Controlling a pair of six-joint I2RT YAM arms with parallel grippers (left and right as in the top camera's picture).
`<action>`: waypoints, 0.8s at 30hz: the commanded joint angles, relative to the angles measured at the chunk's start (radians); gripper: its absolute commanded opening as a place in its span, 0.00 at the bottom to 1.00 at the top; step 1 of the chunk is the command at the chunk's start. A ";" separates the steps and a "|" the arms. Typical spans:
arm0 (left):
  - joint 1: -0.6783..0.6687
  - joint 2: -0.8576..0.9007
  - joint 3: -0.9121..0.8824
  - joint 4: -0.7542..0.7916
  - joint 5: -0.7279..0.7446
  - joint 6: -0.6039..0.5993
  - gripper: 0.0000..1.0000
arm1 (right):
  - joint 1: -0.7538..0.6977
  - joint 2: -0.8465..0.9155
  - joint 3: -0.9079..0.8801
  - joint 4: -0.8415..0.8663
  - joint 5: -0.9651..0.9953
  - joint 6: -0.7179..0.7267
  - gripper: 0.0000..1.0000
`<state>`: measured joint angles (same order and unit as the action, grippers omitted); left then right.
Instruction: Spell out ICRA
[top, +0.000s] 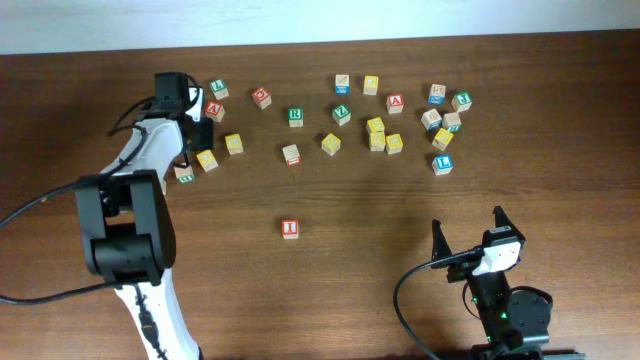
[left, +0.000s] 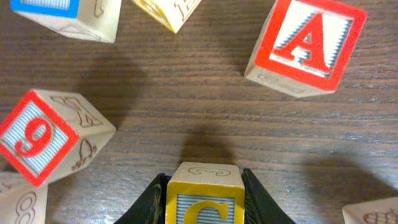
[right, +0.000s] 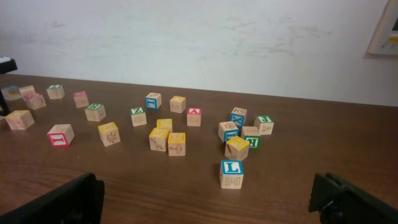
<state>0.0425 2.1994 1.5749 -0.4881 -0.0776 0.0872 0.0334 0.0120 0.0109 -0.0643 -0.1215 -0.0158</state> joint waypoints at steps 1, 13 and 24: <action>0.008 -0.061 0.037 -0.010 0.068 -0.035 0.25 | 0.006 -0.006 -0.005 -0.007 0.001 -0.003 0.98; 0.004 -0.375 0.037 -0.127 0.314 -0.196 0.23 | 0.006 -0.006 -0.005 -0.007 0.001 -0.003 0.98; -0.306 -0.496 0.028 -0.581 0.518 -0.277 0.32 | 0.006 -0.006 -0.005 -0.007 0.001 -0.003 0.98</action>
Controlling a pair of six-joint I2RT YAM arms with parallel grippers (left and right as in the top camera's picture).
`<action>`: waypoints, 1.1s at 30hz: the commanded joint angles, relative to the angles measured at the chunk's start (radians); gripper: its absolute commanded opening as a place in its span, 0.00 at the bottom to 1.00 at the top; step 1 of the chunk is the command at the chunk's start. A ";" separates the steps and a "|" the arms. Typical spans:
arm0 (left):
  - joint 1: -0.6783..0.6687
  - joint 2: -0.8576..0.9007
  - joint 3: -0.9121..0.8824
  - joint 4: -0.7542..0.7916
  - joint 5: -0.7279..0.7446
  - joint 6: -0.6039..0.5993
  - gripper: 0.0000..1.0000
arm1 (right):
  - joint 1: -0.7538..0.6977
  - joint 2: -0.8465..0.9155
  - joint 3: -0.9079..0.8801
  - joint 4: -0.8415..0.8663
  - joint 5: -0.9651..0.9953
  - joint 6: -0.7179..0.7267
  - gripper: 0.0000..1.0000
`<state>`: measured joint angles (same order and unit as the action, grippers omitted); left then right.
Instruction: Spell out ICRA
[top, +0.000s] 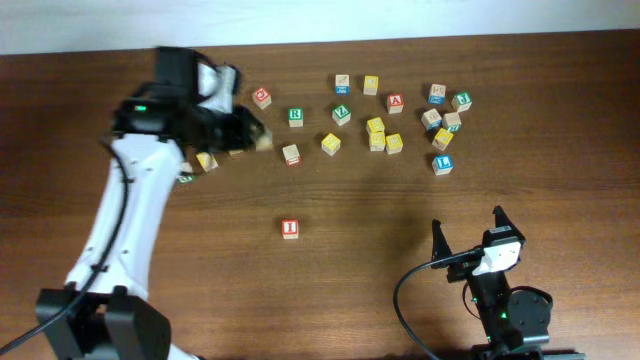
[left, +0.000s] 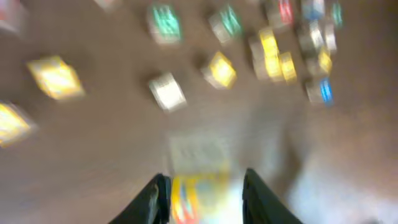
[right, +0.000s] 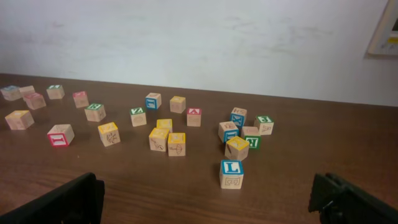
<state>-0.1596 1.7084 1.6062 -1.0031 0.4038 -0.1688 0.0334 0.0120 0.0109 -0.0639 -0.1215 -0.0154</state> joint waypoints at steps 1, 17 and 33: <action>-0.151 -0.004 -0.003 -0.093 0.006 -0.022 0.28 | 0.006 -0.006 -0.005 -0.007 0.001 -0.004 0.98; -0.457 -0.004 -0.151 -0.068 -0.233 -0.205 0.87 | 0.006 -0.006 -0.005 -0.007 0.001 -0.004 0.98; -0.237 -0.136 -0.151 -0.272 -0.246 -0.291 0.99 | 0.006 -0.006 -0.005 -0.007 0.001 -0.004 0.98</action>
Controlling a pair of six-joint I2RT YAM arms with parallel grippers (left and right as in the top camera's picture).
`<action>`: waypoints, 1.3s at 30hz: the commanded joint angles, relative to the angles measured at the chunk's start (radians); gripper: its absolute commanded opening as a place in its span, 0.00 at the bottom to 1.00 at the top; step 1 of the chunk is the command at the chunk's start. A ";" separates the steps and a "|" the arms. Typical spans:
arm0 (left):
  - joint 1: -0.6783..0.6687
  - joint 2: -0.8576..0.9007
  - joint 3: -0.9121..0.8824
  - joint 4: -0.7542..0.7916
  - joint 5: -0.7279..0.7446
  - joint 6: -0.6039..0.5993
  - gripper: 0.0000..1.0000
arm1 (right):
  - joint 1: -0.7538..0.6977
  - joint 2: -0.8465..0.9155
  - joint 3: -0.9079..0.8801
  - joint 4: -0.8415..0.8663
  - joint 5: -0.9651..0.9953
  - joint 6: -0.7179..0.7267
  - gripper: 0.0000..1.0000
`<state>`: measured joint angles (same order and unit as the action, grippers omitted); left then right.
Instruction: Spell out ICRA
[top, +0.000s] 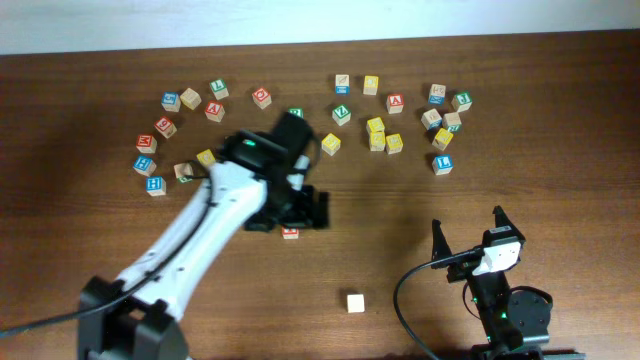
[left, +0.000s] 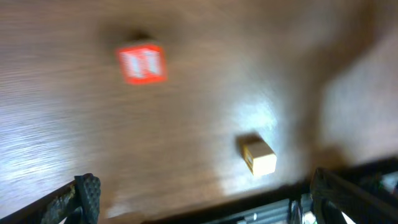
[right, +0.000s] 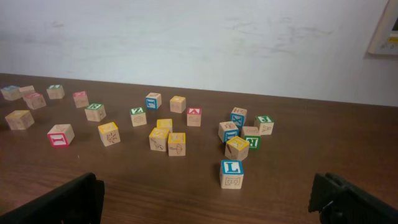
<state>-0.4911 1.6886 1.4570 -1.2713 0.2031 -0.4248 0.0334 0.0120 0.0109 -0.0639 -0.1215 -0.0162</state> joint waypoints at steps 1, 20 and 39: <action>0.166 -0.172 -0.001 -0.006 -0.055 -0.064 0.99 | 0.006 -0.006 -0.005 -0.007 0.001 -0.003 0.98; 0.449 -0.317 -0.004 -0.181 -0.196 -0.140 0.99 | 0.008 -0.006 -0.005 0.154 -1.236 0.130 0.98; 0.449 -0.316 -0.004 -0.204 -0.204 -0.139 0.99 | 0.005 0.111 0.489 0.404 -0.667 0.162 0.98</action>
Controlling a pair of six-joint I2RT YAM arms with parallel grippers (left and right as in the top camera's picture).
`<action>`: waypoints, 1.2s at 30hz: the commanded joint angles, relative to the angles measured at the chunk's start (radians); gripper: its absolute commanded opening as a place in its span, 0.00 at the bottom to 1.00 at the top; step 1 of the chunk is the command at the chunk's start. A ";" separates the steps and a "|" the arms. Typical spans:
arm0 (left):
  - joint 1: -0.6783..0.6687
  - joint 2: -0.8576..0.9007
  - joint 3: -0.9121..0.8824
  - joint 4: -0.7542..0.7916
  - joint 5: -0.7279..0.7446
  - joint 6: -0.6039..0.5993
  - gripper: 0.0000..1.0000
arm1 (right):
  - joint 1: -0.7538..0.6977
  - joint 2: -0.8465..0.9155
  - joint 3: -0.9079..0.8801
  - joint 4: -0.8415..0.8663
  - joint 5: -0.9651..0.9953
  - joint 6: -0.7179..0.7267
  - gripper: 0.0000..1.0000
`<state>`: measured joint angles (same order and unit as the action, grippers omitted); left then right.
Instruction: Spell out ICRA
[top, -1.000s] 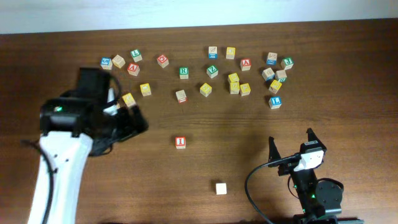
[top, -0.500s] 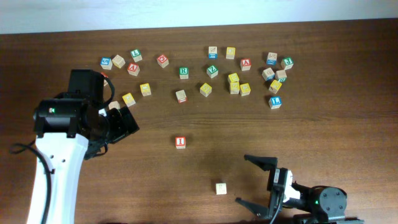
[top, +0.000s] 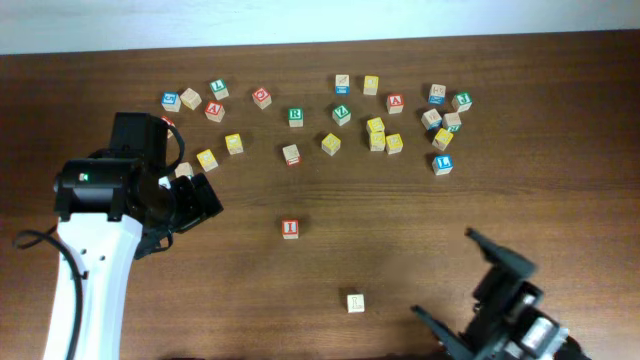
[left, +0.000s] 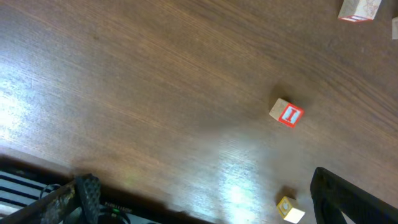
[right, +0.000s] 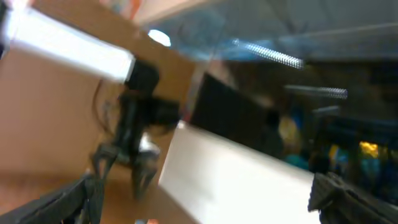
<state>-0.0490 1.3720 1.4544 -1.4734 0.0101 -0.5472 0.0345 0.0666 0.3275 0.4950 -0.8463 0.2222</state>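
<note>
The red I block (top: 290, 228) stands alone mid-table and also shows in the left wrist view (left: 287, 114). A yellow-sided block (top: 354, 302) lies near the front edge, right of and nearer than the I; its letter cannot be read (left: 289, 208). Red A blocks (top: 214, 110) (top: 395, 101) and a green R block (top: 295, 116) sit in the far row. My left gripper (top: 192, 203) hangs open and empty at the left, high above the table (left: 205, 208). My right gripper (top: 468, 292) is open and tilted at the front right.
Several more letter blocks are scattered along the far side, in a left cluster (top: 180, 100) and a right cluster (top: 440, 125). The right wrist view is blurred and points away from the table, its fingers (right: 78, 199) spread wide.
My left arm has drawn back from over the I block to the table's left side. My right arm has left its level rest pose and now tilts, its camera facing away from the table.
My left gripper was shut on a yellow C block in the far left cluster. Then it held the block over the far middle. Later it was open above the I block, with the yellow block lying near the front edge, where it stays.
</note>
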 joint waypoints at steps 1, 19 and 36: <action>0.006 0.000 -0.002 -0.002 -0.011 -0.016 0.99 | 0.003 0.097 0.275 -0.310 0.058 -0.156 0.98; 0.006 0.000 -0.002 -0.002 -0.011 -0.017 0.99 | 0.005 0.583 0.816 -1.003 -0.155 0.113 0.98; 0.006 0.000 -0.002 -0.002 -0.010 -0.017 0.99 | 0.459 1.192 0.922 -1.672 0.749 0.283 0.98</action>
<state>-0.0490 1.3724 1.4544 -1.4738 0.0101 -0.5472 0.3813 1.2064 1.2224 -1.1435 -0.3191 0.3683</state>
